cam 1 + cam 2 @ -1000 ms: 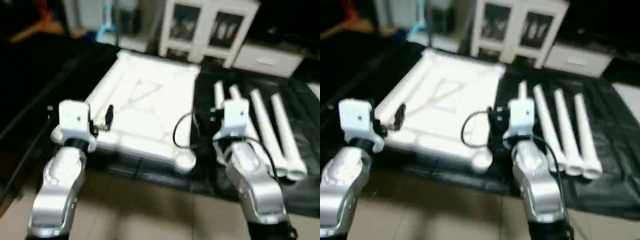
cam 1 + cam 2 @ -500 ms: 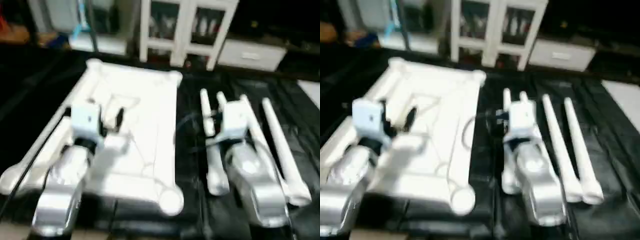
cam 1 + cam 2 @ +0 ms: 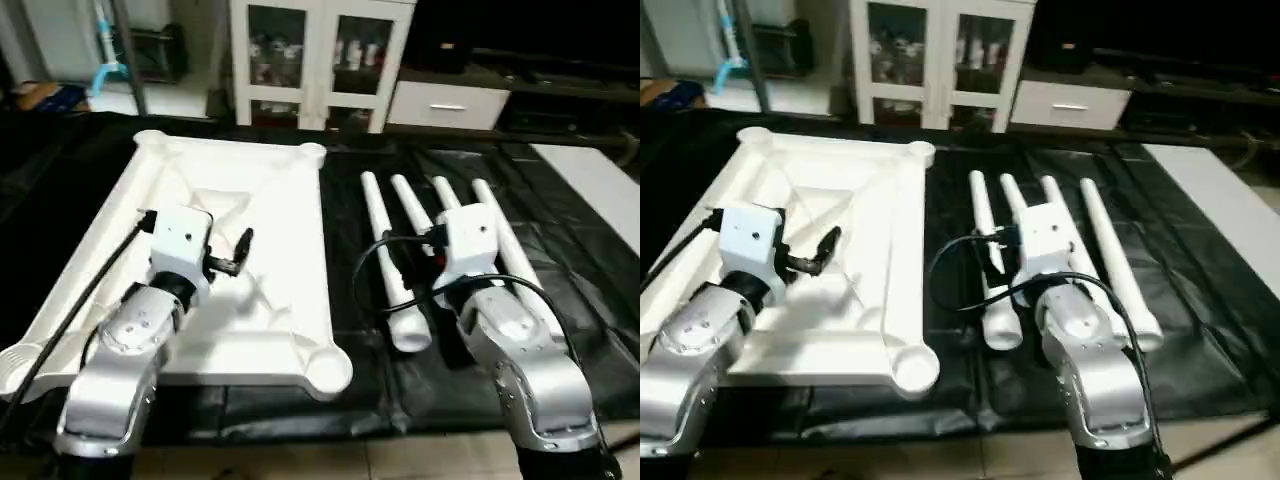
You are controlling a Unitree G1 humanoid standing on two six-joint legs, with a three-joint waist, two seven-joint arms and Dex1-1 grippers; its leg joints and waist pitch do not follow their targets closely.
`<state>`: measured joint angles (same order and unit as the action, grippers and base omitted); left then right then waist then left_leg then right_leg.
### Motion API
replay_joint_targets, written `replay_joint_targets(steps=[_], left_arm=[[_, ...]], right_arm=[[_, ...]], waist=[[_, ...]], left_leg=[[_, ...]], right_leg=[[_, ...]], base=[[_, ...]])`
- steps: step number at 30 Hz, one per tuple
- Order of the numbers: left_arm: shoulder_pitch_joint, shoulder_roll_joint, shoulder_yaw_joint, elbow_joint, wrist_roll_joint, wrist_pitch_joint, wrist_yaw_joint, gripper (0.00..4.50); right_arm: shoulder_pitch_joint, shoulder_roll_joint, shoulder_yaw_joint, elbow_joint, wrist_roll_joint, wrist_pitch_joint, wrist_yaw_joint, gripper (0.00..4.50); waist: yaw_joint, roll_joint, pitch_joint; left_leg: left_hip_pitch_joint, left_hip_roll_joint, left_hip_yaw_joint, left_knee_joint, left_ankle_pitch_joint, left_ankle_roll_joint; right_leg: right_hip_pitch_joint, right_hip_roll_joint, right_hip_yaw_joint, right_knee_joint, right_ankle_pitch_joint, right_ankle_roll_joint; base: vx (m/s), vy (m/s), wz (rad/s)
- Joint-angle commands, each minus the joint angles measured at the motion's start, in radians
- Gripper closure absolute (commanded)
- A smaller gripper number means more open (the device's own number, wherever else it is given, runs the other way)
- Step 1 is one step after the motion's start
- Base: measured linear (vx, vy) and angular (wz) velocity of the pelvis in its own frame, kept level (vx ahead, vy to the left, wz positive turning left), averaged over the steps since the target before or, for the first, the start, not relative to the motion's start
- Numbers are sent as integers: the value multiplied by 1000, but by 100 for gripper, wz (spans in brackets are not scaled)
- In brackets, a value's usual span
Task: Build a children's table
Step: Move to table
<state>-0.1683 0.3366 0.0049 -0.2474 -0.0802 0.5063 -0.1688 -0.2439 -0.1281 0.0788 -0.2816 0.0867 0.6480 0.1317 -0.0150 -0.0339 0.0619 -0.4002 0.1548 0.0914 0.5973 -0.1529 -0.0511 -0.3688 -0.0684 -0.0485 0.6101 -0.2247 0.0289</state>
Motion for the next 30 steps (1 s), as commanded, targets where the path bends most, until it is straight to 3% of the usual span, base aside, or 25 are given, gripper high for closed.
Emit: replay_joint_targets(steps=[1, 2, 3, 4, 5, 6, 7, 8, 9, 10, 15, 16, 17, 19, 20, 21, 22, 23, 24, 25, 26, 27, 28, 29, 30], left_arm=[[-18, 6, 13, 19, 12, 37, -2, 6], [-20, 9, 14, 23, 13, 42, -2, 6], [-21, 16, 14, 28, 20, 38, -2, 6], [-23, 22, 17, 30, 19, 50, -1, 6], [-23, 29, 21, 31, 16, 67, 0, 6], [-24, 34, 24, 32, 15, 73, 0, 6], [-26, 25, 38, 27, -5, 83, -1, 6], [-27, 17, 47, 23, -19, 87, -2, 6], [-28, -1, 61, 11, -40, 82, 0, 6], [-24, -38, 75, -11, -60, 68, 20, 6], [38, -105, 54, -72, -32, 0, 76, 6], [67, -108, 27, -82, -4, -21, 88, 6], [85, -109, 9, -86, 15, -34, 95, 6], [94, -107, -4, -79, 43, -54, 111, 6], [71, -109, 7, -63, 43, -47, 114, 6], [53, -106, 14, -51, 44, -38, 115, 6], [34, -102, 22, -38, 42, -29, 110, 6], [33, -102, 24, -39, 38, -26, 105, 6], [33, -102, 24, -39, 38, -26, 105, 6], [33, -100, 26, -41, 39, -17, 104, 6], [34, -96, 28, -42, 41, -10, 105, 6], [39, -96, 30, -43, 43, -3, 107, 6], [46, -93, 31, -44, 48, -2, 111, 6], [49, -93, 29, -44, 51, -10, 112, 6], [50, -94, 29, -45, 51, -12, 112, 6]], right_arm=[[-26, 4, -16, 42, -8, 29, -24, 0], [-31, 6, -16, 51, -12, 32, -26, 0], [-37, 10, -20, 60, -13, 37, -30, 0], [-42, 16, -26, 64, -7, 49, -28, 0], [-45, 19, -29, 65, -2, 53, -24, 0], [-49, 18, -28, 62, 4, 61, -18, 0], [-50, 14, -24, 54, 9, 62, -8, 0], [-49, 11, -21, 48, 12, 61, -1, 0], [-46, 6, -11, 37, 10, 50, 7, 0], [-35, -1, -2, 14, 5, 24, 13, 0], [12, 2, -15, -39, -39, -15, -48, 0], [35, 8, -28, -52, -50, -27, -69, 0], [50, 12, -37, -59, -55, -36, -80, 0], [62, 18, -46, -60, -59, -37, -88, 0], [58, 25, -48, -55, -51, -30, -85, 0], [52, 29, -49, -52, -47, -26, -83, 0], [43, 31, -47, -48, -42, -21, -79, 0], [42, 28, -44, -49, -42, -20, -76, 0], [42, 28, -44, -49, -42, -20, -76, 0], [41, 26, -40, -49, -40, -17, -71, 0], [40, 23, -35, -49, -39, -12, -67, 0], [41, 19, -28, -49, -39, -9, -64, 0], [45, 13, -19, -47, -40, -4, -62, 0], [48, 12, -17, -45, -45, -3, -63, 0], [49, 13, -18, -43, -45, -3, -64, 0]], waist=[[9, 24, -32], [20, 23, -34], [51, 21, -35], [58, -71, -58], [52, -52, -29], [61, -50, -43], [73, -42, -24], [60, -14, -47], [60, -14, -47], [46, 33, -43], [37, 40, -21], [40, 33, -23], [42, 29, -24], [42, 12, -25], [25, 9, -15], [12, 16, -12], [115, 58, -11], [163, 60, -14], [124, 1, -67], [110, -6, -35], [122, -16, -45], [132, -9, -51], [138, 5, -51], [111, 14, -70], [110, 24, -72]], left_leg=[[10, 42, 10, -172, -919, -165], [-20, 48, 27, -206, -927, -156], [-65, 56, 55, -243, -916, -143], [66, 25, 120, -22, -543, -96], [138, -7, 36, 184, -284, -73], [8, -21, -7, 142, -112, -6], [15, 1, -24, 121, -139, -29], [81, 43, -12, -8, -396, -120], [81, 43, -12, -8, -396, -120], [78, 66, -22, -75, -624, -152], [79, 58, -2, -121, -840, -113], [64, 64, 17, -147, -838, -93], [58, 66, 24, -154, -822, -86], [90, 45, 42, -117, -746, -87], [140, 18, 51, -50, -692, -84], [149, 20, 49, -42, -682, -76], [-122, 66, 101, -220, -916, -108], [-123, 60, 146, -231, -896, -87], [16, 62, 145, -122, -480, -75], [67, 27, 38, 94, -89, -17], [-3, 11, -2, 81, 9, -1], [3, 34, 2, 35, 9, -23], [30, 59, 7, -4, -22, -58], [82, 73, 23, -42, -142, -103], [69, 69, 27, -48, -140, -102]], right_leg=[[21, -9, -20, -31, -496, -76], [50, 4, -25, 30, -459, -73], [89, 12, -19, 123, -425, -64], [-78, -50, 73, -28, -805, 5], [-196, -173, 103, -194, -1112, -29], [-49, -139, 172, -148, -1074, -26], [-38, -160, 167, -136, -986, -53], [-52, -26, 69, -29, -489, -103], [-52, -26, 69, -29, -489, -103], [-32, 2, 36, -6, -155, -121], [-2, -15, 8, -69, -348, -80], [32, -17, -3, -58, -401, -58], [39, -17, -1, -50, -400, -51], [1, -36, 6, -113, -579, -12], [-49, -36, -42, -209, -765, 31], [-41, -33, -86, -227, -771, 44], [177, 5, -113, 154, -222, -26], [154, 24, -100, 160, -200, -32], [79, -38, 36, 103, -578, 41], [-52, -177, 127, -143, -1024, 70], [30, -140, 150, -112, -950, 53], [40, -129, 124, -81, -784, 38], [22, -105, 102, -59, -595, 5], [-2, -27, 64, -2, -83, -60], [11, -27, 63, 0, 12, -81]], base=[[-94, 4, -3], [-134, -28, 6], [-106, -99, 19], [-106, -99, 19], [-64, -127, 19], [0, 0, 0], [0, 0, 0], [0, 0, 0], [-139, 16, 23], [-139, 16, 23], [-60, 48, 2], [0, 0, 0], [-53, -19, 0], [-19, -27, 2], [-80, -54, 0], [-55, -78, -7], [0, 0, 0], [2, -96, 6], [35, -218, 16], [35, -218, 16], [98, -172, 2], [0, 0, 0], [0, 0, 0], [-69, -22, 27], [-53, 9, 7]])
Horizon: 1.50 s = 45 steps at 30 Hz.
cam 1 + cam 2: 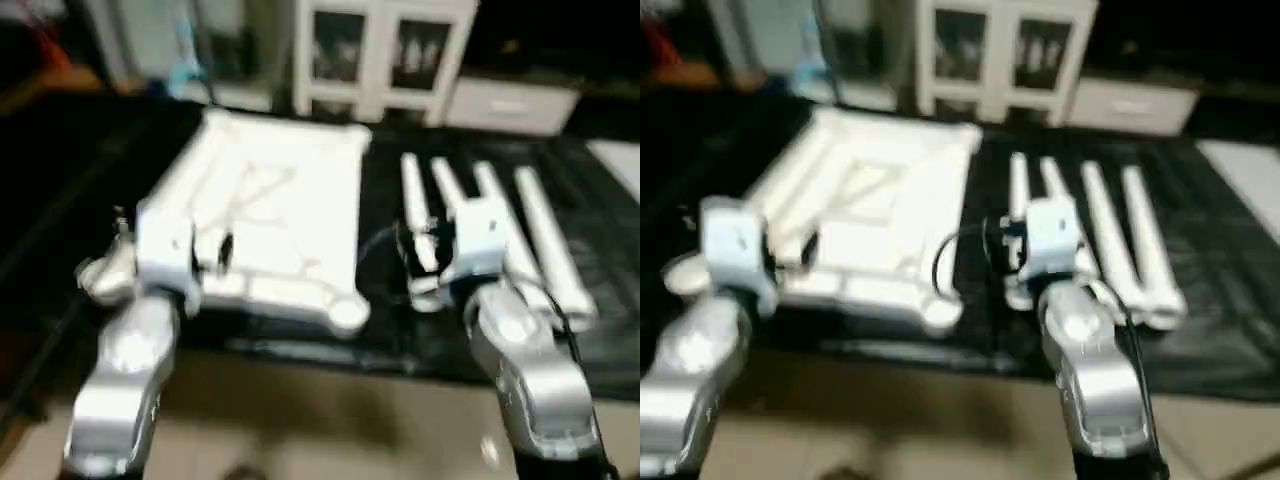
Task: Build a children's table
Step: Move to table
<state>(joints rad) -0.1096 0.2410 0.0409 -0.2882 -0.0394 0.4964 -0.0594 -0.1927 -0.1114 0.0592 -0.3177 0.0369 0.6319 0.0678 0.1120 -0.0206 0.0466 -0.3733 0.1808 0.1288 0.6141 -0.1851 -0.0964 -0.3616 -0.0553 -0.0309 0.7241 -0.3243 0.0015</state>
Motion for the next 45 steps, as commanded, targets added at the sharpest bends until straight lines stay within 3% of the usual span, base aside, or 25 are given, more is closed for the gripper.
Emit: replay_joint_targets(steps=[1, 2, 3, 4, 6, 7, 14, 15, 17, 22, 23, 24, 25, 27, 29, 31, 35, 38, 39, 40, 41, 42, 43, 45], left_arm=[[-6, -1, -8, -5, 10, -4, 3, 6], [-4, -3, -8, -10, 8, -3, 3, 6], [-3, -4, -8, -12, 9, -3, 2, 6], [-2, -4, -9, -13, 10, -3, 2, 6], [-2, -8, -6, -11, 10, -2, 0, 6], [0, -10, -4, -13, 12, -4, 3, 6], [-1, 4, -6, -16, 23, 10, -3, 6], [-2, 5, -6, -16, 22, 9, -5, 6], [-5, 12, -6, -15, 17, 11, -17, 6], [-30, 42, -11, -10, 10, 22, -61, 6], [-37, 65, -14, -5, 11, 24, -87, 6], [-37, 65, -14, -5, 11, 24, -87, 6], [-37, 88, -15, -1, 10, 25, -111, 6], [-38, 104, -13, -2, 6, 30, -126, 6], [-39, 113, -9, 0, 6, 27, -132, 6], [-39, 134, -8, 1, 5, 30, -150, 6], [-5, 190, -14, -18, 5, 59, -210, 6], [30, 214, -13, -44, -10, 76, -242, 6], [32, 215, -12, -48, -12, 77, -245, 6], [43, 217, -9, -62, -22, 81, -254, 6], [54, 211, 2, -84, -40, 86, -261, 6], [55, 210, 2, -86, -41, 86, -261, 6], [61, 203, 10, -106, -50, 89, -259, 6], [63, 202, 11, -113, -47, 89, -256, 6]], right_arm=[[-1, -1, -2, -4, 3, 13, -2, 0], [-1, -1, -2, -2, 3, 14, 2, 0], [-1, -1, -2, -1, 3, 14, 4, 0], [-1, 0, -3, 0, 1, 15, 7, 0], [-4, 1, -6, 2, 1, 16, 11, 0], [-6, 0, -6, 4, 3, 17, 13, 0], [-45, -7, 5, 66, 7, 46, 24, 0], [-49, -6, 6, 72, 5, 45, 23, 0], [-76, -4, 11, 116, -8, 40, 16, 0], [-199, 4, 3, 361, -58, -3, -44, 0], [-269, -1, 20, 487, -77, -46, -38, 0], [-269, -1, 20, 487, -77, -46, -38, 0], [-335, -8, 42, 599, -99, -84, -35, 0], [-392, -11, 53, 688, -116, -116, -43, 0], [-434, -10, 56, 754, -122, -144, -49, 0], [-502, -7, 56, 863, -130, -185, -58, 0], [-611, -3, 62, 1045, -153, -254, -76, 0], [-644, 1, 69, 1113, -161, -280, -74, 0], [-647, 3, 66, 1120, -157, -283, -70, 0], [-658, 15, 48, 1146, -135, -297, -55, 0], [-676, 42, -3, 1193, -78, -318, -19, 0], [-678, 45, -9, 1197, -71, -319, -15, 0], [-695, 71, -66, 1235, -7, -330, 23, 0], [-708, 82, -91, 1264, 19, -339, 39, 0]], waist=[[-23, 13, -55], [-21, 16, -59], [-29, 19, -56], [-38, 14, -56], [-48, 17, -55], [-57, 12, -54], [-73, 8, -50], [-73, -1, -50], [-74, 5, -50], [-78, 5, -53], [-77, 7, -54], [-79, 6, -54], [-78, 5, -57], [-76, 5, -59], [-74, 8, -59], [-72, 3, -63], [-70, -2, -68], [-69, -4, -70], [-69, -8, -71], [-66, -6, -66], [-67, -11, -66], [-66, -11, -65], [-68, -18, -65], [-68, -17, -61]], left_leg=[[18, 37, -9, -74, -92, -58], [17, 37, -10, -76, -74, -56], [18, 41, -10, -81, -106, -62], [18, 43, -9, -87, -146, -68], [14, 42, -9, -91, -152, -68], [10, 40, -9, -93, -154, -67], [13, 40, 5, -95, -189, -48], [11, 39, 7, -95, -187, -41], [13, 40, 9, -94, -177, -42], [13, 35, 13, -90, -161, -59], [13, 36, 14, -87, -152, -61], [10, 34, 14, -87, -145, -61], [10, 36, 16, -84, -118, -57], [10, 34, 17, -82, -100, -57], [10, 36, 19, -81, -86, -54], [11, 35, 22, -77, -54, -43], [7, 34, 25, -73, -20, -26], [5, 34, 27, -68, 26, -13], [5, 35, 29, -68, 21, -11], [7, 38, 31, -72, -21, -11], [8, 40, 33, -73, -38, -12], [8, 43, 30, -77, -69, -15], [8, 44, 32, -78, -82, -13], [10, 47, 32, -80, -89, -14]], right_leg=[[23, -44, 41, -116, 221, -71], [29, -44, 36, -115, 263, -72], [26, -48, 33, -123, 264, -81], [32, -52, 31, -131, 232, -88], [35, -55, 30, -137, 221, -84], [40, -55, 31, -140, 213, -82], [29, -59, 38, -157, 112, -84], [30, -61, 39, -157, 90, -87], [25, -61, 40, -158, 87, -92], [24, -59, 39, -154, 99, -111], [22, -60, 39, -151, 116, -118], [26, -58, 39, -151, 124, -118], [27, -57, 39, -147, 168, -117], [29, -57, 37, -144, 192, -127], [29, -56, 37, -141, 222, -127], [31, -54, 35, -135, 281, -138], [33, -54, 35, -128, 315, -146], [30, -50, 33, -121, 379, -146], [29, -51, 33, -121, 379, -149], [24, -54, 33, -125, 329, -151], [24, -56, 34, -126, 314, -153], [24, -59, 33, -126, 281, -157], [23, -59, 34, -127, 273, -160], [18, -58, 33, -127, 257, -162]], base=[[-53, 9, 7], [0, 0, 0], [0, 0, 0], [0, 0, 0], [0, 0, 0], [0, 0, 0], [0, 0, 0], [0, 0, 0], [0, 0, 0], [0, 0, 0], [0, 0, 0], [0, 0, 0], [0, 0, 0], [0, 0, 0], [0, 0, 0], [0, 0, 0], [0, 0, 0], [0, 0, 0], [0, 0, 0], [0, 0, 0], [0, 0, 0], [0, 0, 0], [0, 0, 0], [0, 0, 0]])
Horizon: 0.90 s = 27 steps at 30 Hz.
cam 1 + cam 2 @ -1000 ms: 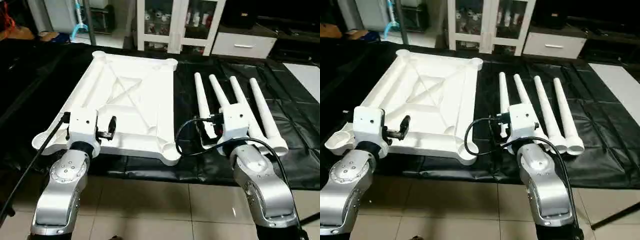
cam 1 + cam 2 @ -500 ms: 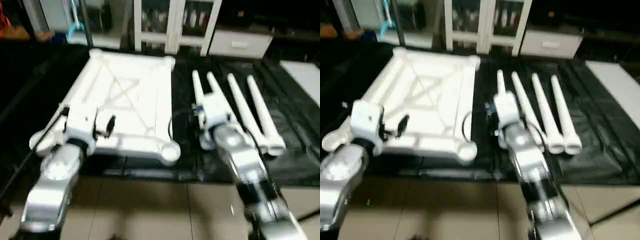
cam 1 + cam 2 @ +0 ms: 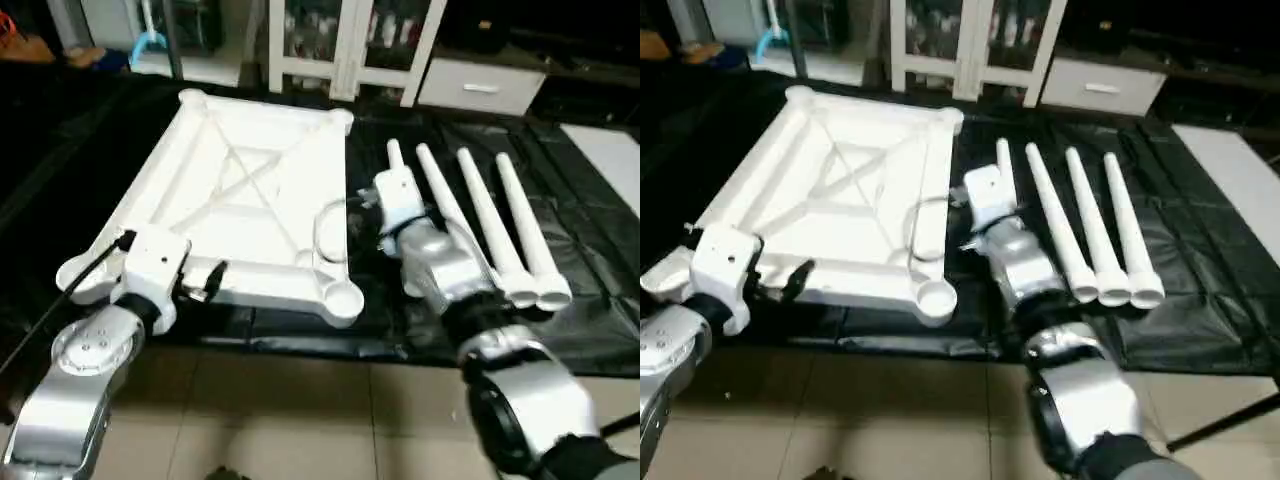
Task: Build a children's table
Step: Move to table
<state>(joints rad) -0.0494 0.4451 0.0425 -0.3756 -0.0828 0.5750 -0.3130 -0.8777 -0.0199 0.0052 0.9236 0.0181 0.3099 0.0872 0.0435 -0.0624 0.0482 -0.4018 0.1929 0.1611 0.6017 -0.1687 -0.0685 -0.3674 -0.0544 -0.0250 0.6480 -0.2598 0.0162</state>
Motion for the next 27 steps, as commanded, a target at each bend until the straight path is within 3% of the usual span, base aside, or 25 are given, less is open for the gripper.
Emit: replay_joint_targets(steps=[1, 3, 7, 9, 11, 17, 22, 24, 27], left_arm=[[14, 0, 12, -55, -9, 23, -2, 6], [21, 1, 14, -71, -15, 29, -5, 6], [49, 6, 25, -141, -40, 60, -21, 6], [55, 6, 29, -158, -45, 69, -22, 6], [61, 8, 32, -173, -46, 77, -20, 6], [77, 17, 54, -215, -53, 106, -22, 6], [73, 21, 91, -251, -70, 128, -14, 6], [71, 16, 103, -267, -80, 138, -9, 6], [81, 10, 127, -317, -94, 163, -1, 6]], right_arm=[[-45, 6, -72, 76, 76, -28, 50, 0], [-58, 15, -90, 108, 95, -34, 63, 0], [-84, 31, -105, 210, 89, -41, 69, 0], [-90, 41, -136, 239, 114, -27, 64, 0], [-91, 48, -150, 259, 124, -20, 55, 0], [-109, 71, -212, 315, 192, -27, 82, 0], [-125, 104, -234, 336, 213, -48, 166, 0], [-132, 115, -241, 340, 218, -56, 191, 0], [-149, 141, -248, 345, 227, -86, 230, 0]], waist=[[1, 11, -63], [3, 17, -61], [7, 3, -51], [11, 5, -50], [13, 0, -47], [13, -3, -41], [12, -4, -38], [12, -10, -33], [9, -8, -31]], left_leg=[[40, 36, 2, -68, -109, -37], [41, 37, 5, -70, -129, -39], [41, 38, 8, -76, -163, -64], [43, 38, 8, -77, -181, -73], [42, 37, 7, -80, -196, -82], [36, 36, 5, -82, -193, -74], [31, 36, 7, -80, -146, -59], [29, 37, 8, -81, -143, -53], [30, 39, 8, -83, -142, -56]], right_leg=[[23, -58, 26, -51, 186, -177], [19, -60, 26, -54, 150, -177], [9, -59, 25, -59, 87, -162], [7, -61, 27, -60, 68, -159], [7, -61, 26, -61, 51, -151], [7, -63, 27, -61, 53, -141], [9, -60, 26, -56, 115, -153], [8, -61, 26, -56, 115, -155], [7, -62, 24, -55, 113, -159]], base=[[0, 0, 0], [0, 0, 0], [0, 0, 0], [0, 0, 0], [0, 0, 0], [0, 0, 0], [0, 0, 0], [0, 0, 0], [0, 0, 0]])
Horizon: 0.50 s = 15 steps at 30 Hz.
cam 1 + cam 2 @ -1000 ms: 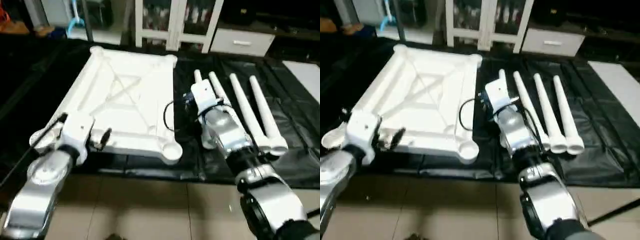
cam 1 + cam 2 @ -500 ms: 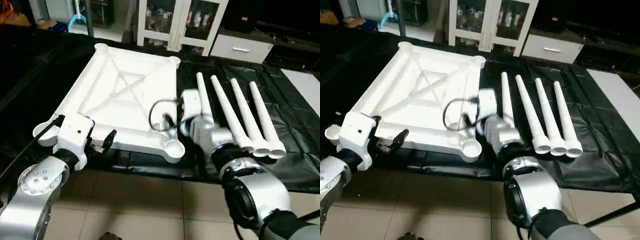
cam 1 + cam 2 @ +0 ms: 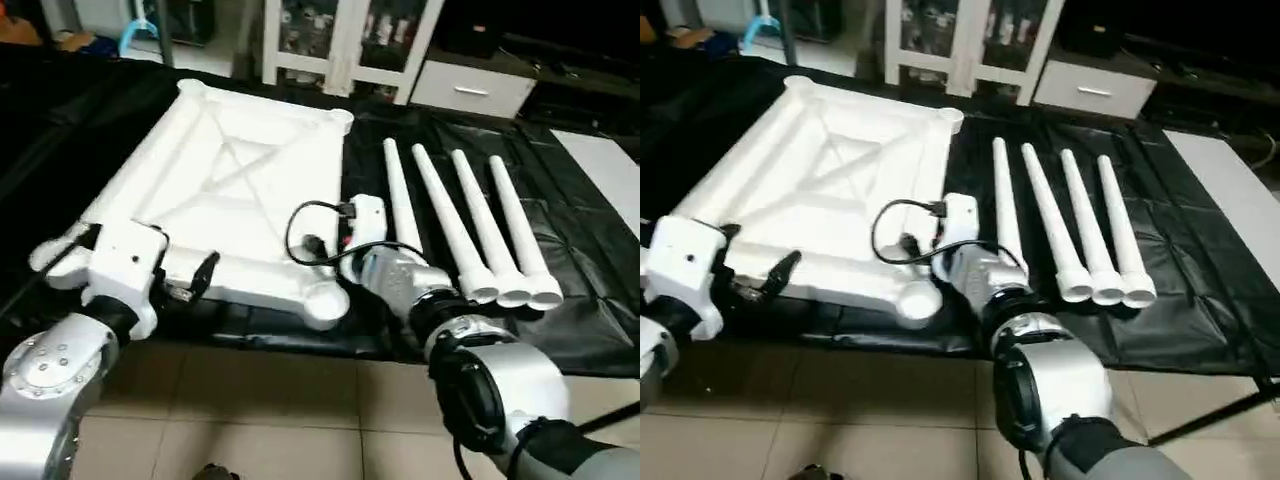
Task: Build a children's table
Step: Move to table
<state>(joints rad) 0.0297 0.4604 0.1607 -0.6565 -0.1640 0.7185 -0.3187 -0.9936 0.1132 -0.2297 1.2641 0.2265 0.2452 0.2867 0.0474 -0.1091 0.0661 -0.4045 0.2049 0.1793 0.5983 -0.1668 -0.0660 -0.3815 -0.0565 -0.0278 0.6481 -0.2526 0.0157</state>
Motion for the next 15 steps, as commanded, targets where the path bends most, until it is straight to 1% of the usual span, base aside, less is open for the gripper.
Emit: replay_joint_targets(steps=[1, 2, 3, 4, 6, 8, 9, 10, 11, 12, 13, 14, 15], left_arm=[[11, -4, 17, -57, -15, 25, 5, 6], [18, -6, 25, -73, -21, 30, 6, 6], [18, -6, 25, -73, -21, 30, 6, 6], [23, -7, 32, -85, -23, 33, 7, 6], [32, -7, 43, -107, -29, 41, 8, 6], [33, -5, 47, -112, -29, 44, 9, 6], [33, -5, 48, -112, -28, 45, 12, 6], [30, -6, 44, -107, -23, 41, 16, 6], [28, -7, 43, -104, -22, 41, 17, 6], [18, -11, 34, -87, -14, 35, 25, 6], [10, -12, 24, -70, -6, 30, 29, 6], [6, -12, 18, -61, -3, 31, 31, 6], [-13, -18, 6, -33, 5, 30, 42, 6]], right_arm=[[-40, 16, -15, 6, 21, -32, 42, 0], [-45, 22, -14, 7, 22, -47, 54, 0], [-45, 22, -14, 7, 22, -47, 54, 0], [-50, 29, -16, 5, 27, -60, 67, 0], [-62, 40, -22, 2, 34, -86, 93, 0], [-67, 43, -23, 2, 30, -108, 103, 0], [-69, 42, -21, 3, 21, -127, 107, 0], [-67, 38, -18, 2, 12, -146, 95, 0], [-66, 35, -17, 1, 9, -152, 89, 0], [-58, 18, -12, -4, -4, -179, 53, 0], [-53, 7, -8, -9, -12, -190, 37, 0], [-50, 0, -6, -11, -16, -197, 32, 0], [-39, -14, -2, -33, -18, -205, 37, 0]], waist=[[4, 20, -40], [6, 29, -36], [5, 31, -38], [7, 24, -34], [13, 23, -29], [16, 24, -25], [16, 25, -25], [18, 32, -27], [17, 30, -25], [19, 38, -30], [18, 41, -33], [20, 38, -29], [20, 38, -29]], left_leg=[[32, 28, -7, -81, -143, -58], [31, 30, -9, -86, -167, -64], [36, 31, -8, -83, -179, -71], [37, 31, -7, -83, -172, -69], [42, 33, -6, -84, -169, -71], [40, 32, -5, -83, -138, -69], [40, 31, -5, -82, -123, -71], [42, 31, -5, -82, -120, -77], [42, 30, -4, -82, -124, -80], [44, 31, -5, -81, -124, -93], [46, 29, -4, -79, -131, -99], [47, 29, -2, -81, -148, -102], [47, 29, -2, -81, -148, -102]], right_leg=[[18, -60, 24, -59, 103, -163], [16, -62, 24, -57, 72, -164], [16, -64, 23, -59, 58, -164], [15, -63, 22, -61, 62, -164], [10, -64, 22, -60, 65, -163], [11, -62, 22, -57, 95, -165], [12, -61, 21, -55, 113, -165], [13, -61, 21, -53, 117, -166], [12, -61, 21, -55, 116, -165], [14, -61, 20, -54, 121, -163], [14, -61, 20, -53, 124, -165], [11, -59, 21, -55, 109, -163], [11, -59, 21, -55, 109, -163]], base=[[0, 0, 0], [0, 0, 0], [0, 0, 0], [0, 0, 0], [0, 0, 0], [0, 0, 0], [0, 0, 0], [0, 0, 0], [0, 0, 0], [0, 0, 0], [0, 0, 0], [0, 0, 0], [0, 0, 0]])
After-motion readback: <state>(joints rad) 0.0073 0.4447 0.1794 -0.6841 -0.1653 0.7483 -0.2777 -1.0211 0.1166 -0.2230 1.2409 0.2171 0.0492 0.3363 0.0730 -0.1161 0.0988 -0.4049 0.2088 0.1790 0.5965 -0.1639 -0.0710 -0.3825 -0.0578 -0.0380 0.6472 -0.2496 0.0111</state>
